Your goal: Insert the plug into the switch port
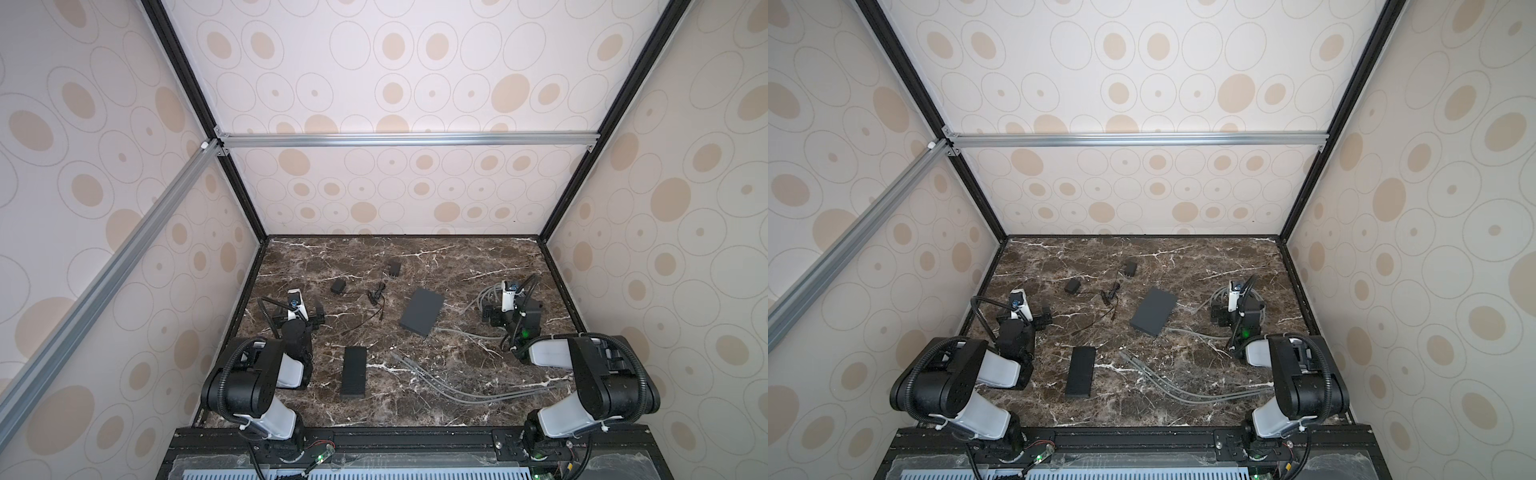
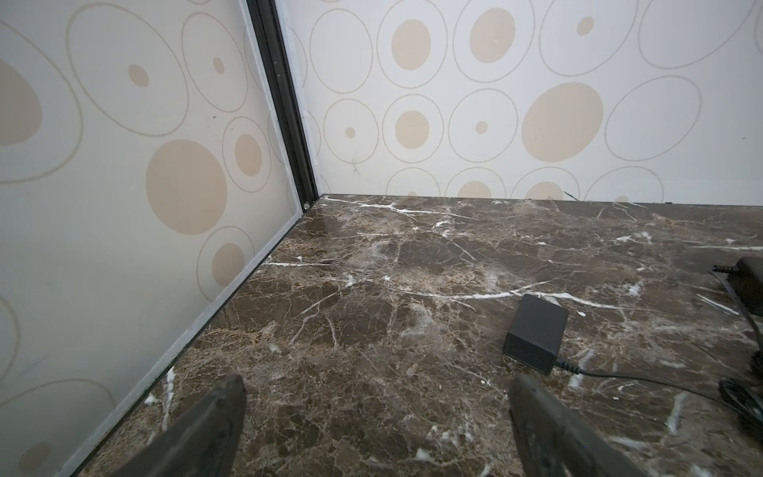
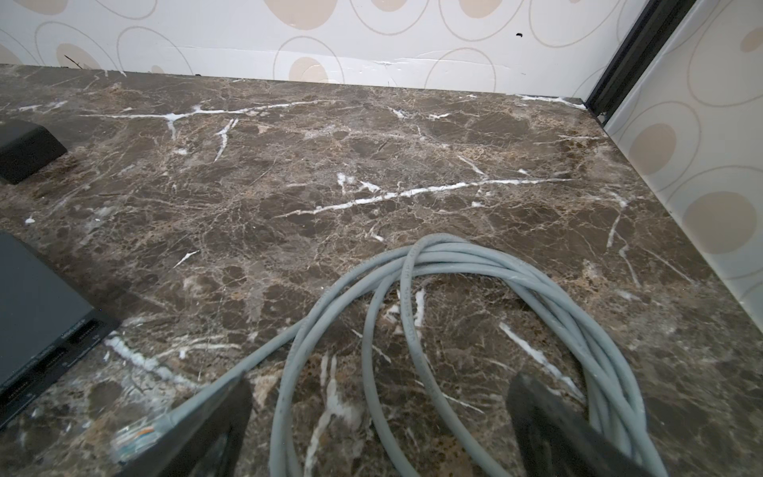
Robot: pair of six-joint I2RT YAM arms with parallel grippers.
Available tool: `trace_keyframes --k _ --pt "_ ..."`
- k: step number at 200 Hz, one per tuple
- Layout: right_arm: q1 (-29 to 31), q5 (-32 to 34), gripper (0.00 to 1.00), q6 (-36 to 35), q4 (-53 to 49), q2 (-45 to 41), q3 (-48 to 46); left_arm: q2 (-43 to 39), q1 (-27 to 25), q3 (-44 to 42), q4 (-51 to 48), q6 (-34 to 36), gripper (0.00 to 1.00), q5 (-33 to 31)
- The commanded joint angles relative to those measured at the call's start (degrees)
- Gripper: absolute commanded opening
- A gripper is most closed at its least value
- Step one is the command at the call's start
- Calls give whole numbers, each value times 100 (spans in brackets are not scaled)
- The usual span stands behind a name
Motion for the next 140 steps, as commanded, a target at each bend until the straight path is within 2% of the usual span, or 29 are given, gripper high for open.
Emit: trace_keyframes --k 1,98,104,111,119,127,134,140 --pt "-23 -42 100 0 25 9 66 62 -12 93 250 138 98 -65" --pt "24 98 100 5 81 19 40 13 57 125 95 47 98 29" --pt "25 101 100 -4 118 -10 22 -63 39 128 92 63 98 -156" --pt "37 -105 100 -120 428 -140 -84 -381 -9 221 -403 34 98 -428" --pt "86 -279 100 -183 -516 -783 -46 -872 -89 453 -1284 -82 98 -906" --pt "96 -323 100 195 -1793 -1498 308 -1479 -126 781 -2469 -585 98 -1365" --pt "92 -152 100 745 -2780 -1942 646 -1952 -124 1067 -3274 -1068 98 -1412" --pt "88 45 100 1201 -3451 -2239 871 -2282 -126 1223 -3692 -1392 98 -1138"
